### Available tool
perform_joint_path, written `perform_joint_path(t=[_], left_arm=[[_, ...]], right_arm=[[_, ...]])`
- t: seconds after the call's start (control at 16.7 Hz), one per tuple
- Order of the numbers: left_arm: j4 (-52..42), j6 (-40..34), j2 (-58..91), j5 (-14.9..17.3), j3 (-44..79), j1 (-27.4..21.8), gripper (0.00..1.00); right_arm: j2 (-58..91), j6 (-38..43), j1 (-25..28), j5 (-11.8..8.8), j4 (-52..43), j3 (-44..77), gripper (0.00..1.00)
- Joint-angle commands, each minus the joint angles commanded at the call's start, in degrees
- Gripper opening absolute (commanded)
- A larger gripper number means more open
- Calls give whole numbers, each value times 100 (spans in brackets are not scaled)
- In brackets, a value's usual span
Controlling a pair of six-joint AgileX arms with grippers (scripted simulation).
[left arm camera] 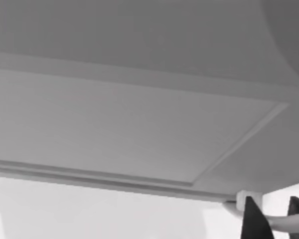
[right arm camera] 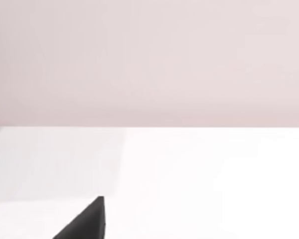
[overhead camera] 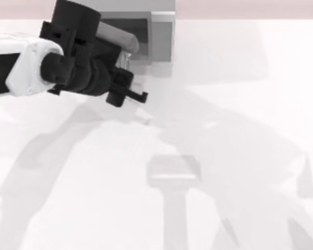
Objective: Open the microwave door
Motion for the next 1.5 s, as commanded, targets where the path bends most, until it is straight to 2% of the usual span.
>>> perform_joint_path(t=[0.6,1.5], left_arm=[[-67,467,-135,383,-152,198,0],[-69,476,-136,389,-155,202,0]], right_arm=[[0,0,0,0,0,0,100],[0,0,0,0,0,0,100]])
